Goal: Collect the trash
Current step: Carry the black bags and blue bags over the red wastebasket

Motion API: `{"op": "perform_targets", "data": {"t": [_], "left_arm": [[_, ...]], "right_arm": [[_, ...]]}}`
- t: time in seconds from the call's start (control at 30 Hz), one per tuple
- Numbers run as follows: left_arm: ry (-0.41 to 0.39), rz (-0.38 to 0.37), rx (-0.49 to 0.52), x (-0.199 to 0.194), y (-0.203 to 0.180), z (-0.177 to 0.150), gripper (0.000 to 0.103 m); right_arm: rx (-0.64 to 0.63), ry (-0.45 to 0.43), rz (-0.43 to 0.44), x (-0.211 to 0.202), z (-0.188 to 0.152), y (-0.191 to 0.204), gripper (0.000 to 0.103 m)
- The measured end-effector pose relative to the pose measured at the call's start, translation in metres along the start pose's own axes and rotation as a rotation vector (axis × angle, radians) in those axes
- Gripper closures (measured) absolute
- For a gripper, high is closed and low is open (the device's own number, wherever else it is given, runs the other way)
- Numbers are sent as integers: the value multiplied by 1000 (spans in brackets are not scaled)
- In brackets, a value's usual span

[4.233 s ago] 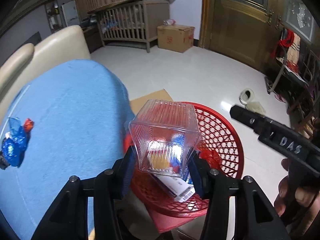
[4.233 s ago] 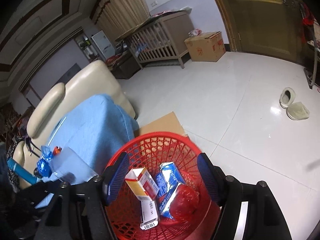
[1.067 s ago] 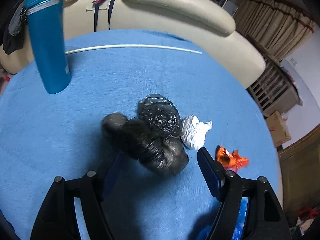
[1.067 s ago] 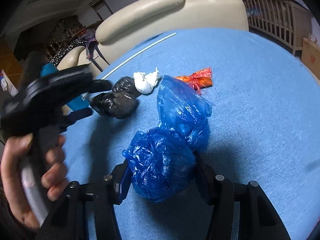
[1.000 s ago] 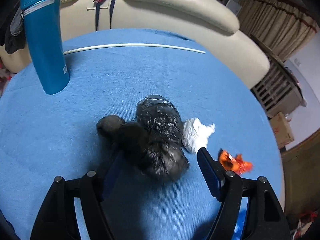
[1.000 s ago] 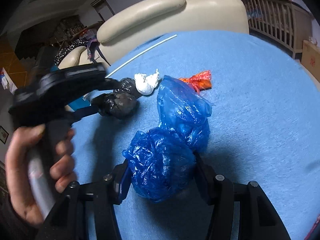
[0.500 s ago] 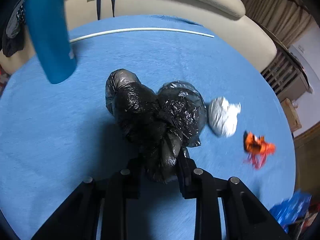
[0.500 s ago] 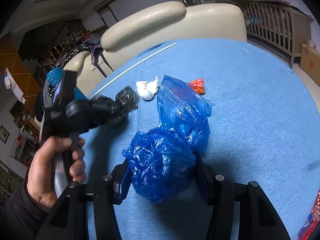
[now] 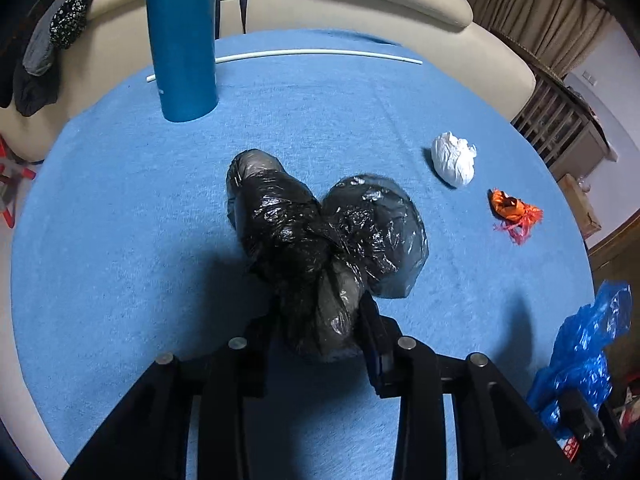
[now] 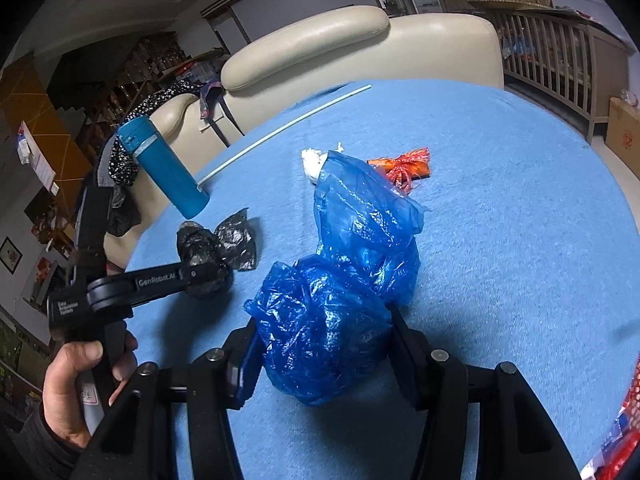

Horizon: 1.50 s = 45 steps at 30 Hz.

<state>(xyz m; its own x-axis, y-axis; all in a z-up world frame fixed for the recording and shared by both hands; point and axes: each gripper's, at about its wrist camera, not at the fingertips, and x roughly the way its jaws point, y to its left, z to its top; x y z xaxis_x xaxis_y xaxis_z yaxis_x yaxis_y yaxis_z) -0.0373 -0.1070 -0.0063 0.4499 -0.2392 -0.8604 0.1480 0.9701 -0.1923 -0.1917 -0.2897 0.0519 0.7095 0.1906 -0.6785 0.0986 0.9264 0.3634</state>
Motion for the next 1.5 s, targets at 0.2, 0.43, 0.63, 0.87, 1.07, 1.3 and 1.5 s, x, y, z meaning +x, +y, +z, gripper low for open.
{"op": "perform_targets", "data": {"t": [0.2,0.43,0.63,0.87,1.07,1.3,1.5], "left_arm": [[-30,-41,-1,-7,0,6,79],[-89,-61,52,-45,-15,-24,79],[-99,-40,91,-67,-22,-47,79],[-83,-12,149,-77,-45,-77,79],[-97,10,186,-92,-61,-95,79],[-119,12,213,-106,-75,-109,79],[-134,18,224,-111,-78,-114,79]], "right_arm": [[-12,-9,2,-7,-2,5,45],[4,-10,13,-11,-11,2,45],[5,-11,20,-17,-19,1,45],[16,-23,10,-30,-29,-6,45],[22,-36,1,-44,-42,-10,45],[25,-60,-5,-59,-49,-13,45],[21,-73,-5,-67,-52,-14,45]]}}
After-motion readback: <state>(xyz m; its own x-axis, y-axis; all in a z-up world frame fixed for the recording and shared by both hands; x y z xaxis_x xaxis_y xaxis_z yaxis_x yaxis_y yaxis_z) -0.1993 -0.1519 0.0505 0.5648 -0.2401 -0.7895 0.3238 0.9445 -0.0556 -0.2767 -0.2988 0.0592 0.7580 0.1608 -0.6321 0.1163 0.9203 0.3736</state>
